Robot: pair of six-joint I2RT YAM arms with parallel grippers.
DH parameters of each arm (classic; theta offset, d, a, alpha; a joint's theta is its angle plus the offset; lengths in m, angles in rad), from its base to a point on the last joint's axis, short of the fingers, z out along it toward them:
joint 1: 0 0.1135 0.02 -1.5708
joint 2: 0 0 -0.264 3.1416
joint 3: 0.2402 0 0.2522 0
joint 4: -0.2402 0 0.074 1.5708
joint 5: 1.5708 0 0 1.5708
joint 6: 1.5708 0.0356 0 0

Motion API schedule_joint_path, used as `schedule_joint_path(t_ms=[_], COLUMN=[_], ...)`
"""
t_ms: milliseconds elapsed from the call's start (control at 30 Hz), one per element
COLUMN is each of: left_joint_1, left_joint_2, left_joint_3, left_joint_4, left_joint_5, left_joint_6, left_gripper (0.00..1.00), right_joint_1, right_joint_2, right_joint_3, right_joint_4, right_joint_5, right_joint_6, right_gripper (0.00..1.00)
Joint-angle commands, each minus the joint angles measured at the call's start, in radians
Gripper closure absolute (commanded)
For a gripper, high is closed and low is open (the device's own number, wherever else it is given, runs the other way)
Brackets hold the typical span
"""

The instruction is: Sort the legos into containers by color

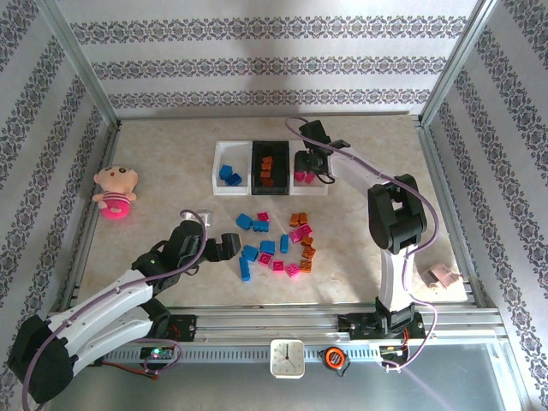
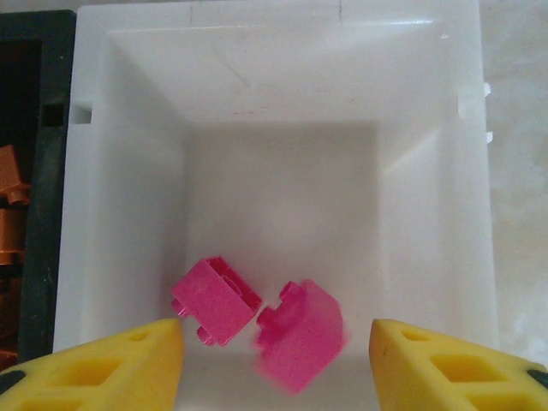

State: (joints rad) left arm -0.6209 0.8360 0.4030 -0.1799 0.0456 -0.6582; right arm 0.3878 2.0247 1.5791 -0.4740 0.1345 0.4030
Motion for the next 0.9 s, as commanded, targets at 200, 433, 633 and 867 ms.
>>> schedule_joint_path(t_ms=[200, 433, 633, 867], left_joint_1=[-0.109, -0.223, -0.251, -0.251], left_joint_2=[0.205, 0.306, 0.414, 0.476], left_joint_3=[0.06, 0.082, 0.112, 0.115], left_joint_4=[-0.054, -0.061, -0.055, -0.054], left_joint_5=[0.063, 0.044, 0.055, 0.037], left_joint_6=[0.058, 0.067, 0.084, 0.077], left_gripper=[0.19, 0.2, 0.22, 0.48], right_joint_1=[0.032, 0.042, 0.048, 0.054], right_joint_2=[-0.243, -0.396, -0.476, -0.526], right_joint_3=[-0.228, -0.426, -0.493, -0.519], right_joint_4=[0.054, 0.1, 0.111, 0.111], right_joint_5=[-0.036, -0.072, -0.086, -0.088], right_joint_6=[0.002, 0.033, 0.037, 0.034], right_gripper=[0.38, 0.38, 0.38, 0.38])
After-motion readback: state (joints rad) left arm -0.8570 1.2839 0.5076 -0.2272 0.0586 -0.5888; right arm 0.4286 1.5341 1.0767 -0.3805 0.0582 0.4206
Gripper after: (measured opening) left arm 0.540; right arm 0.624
